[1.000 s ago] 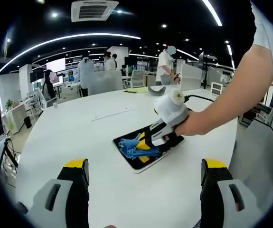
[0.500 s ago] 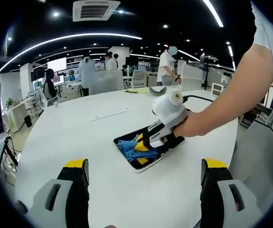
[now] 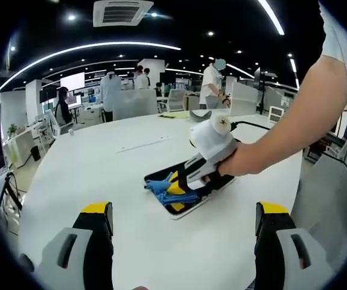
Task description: Wipe the mirror surface with the cleaning cloth until all visible marks leave the cleaned area.
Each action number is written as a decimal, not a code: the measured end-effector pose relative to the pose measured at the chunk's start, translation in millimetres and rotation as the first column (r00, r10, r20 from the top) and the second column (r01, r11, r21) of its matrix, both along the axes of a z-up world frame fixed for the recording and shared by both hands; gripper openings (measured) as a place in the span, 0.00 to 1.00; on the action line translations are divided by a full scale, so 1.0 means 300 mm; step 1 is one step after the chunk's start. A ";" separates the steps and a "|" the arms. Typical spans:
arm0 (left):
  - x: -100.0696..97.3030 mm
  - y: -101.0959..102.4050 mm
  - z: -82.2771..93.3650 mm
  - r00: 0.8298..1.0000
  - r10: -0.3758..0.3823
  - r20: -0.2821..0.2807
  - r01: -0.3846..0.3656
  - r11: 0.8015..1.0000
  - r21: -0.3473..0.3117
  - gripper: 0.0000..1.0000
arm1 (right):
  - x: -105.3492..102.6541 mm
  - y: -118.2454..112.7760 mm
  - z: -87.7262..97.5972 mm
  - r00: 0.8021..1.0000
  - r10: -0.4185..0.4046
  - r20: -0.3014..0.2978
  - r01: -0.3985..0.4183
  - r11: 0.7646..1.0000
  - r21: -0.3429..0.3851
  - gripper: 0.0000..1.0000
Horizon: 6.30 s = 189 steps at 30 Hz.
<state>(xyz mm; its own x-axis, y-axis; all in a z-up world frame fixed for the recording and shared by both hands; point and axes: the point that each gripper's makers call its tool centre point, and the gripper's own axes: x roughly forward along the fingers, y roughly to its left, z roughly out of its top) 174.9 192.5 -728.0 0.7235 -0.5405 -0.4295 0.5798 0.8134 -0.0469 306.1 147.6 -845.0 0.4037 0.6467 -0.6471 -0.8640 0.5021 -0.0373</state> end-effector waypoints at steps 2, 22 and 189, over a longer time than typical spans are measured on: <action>0.000 -0.001 0.000 1.000 0.001 0.000 -0.001 1.000 -0.002 0.99 | -0.001 0.005 0.000 1.000 0.001 -0.002 -0.001 1.000 0.001 0.03; -0.001 0.008 -0.002 1.000 0.008 -0.001 -0.008 1.000 -0.019 0.99 | -0.018 0.054 0.002 0.999 0.036 -0.003 -0.036 0.999 0.007 0.03; 0.016 -0.044 0.041 0.998 -0.051 0.036 0.052 0.998 -0.024 0.99 | -0.101 -0.203 -0.004 1.000 -0.006 0.012 0.006 1.000 0.014 0.03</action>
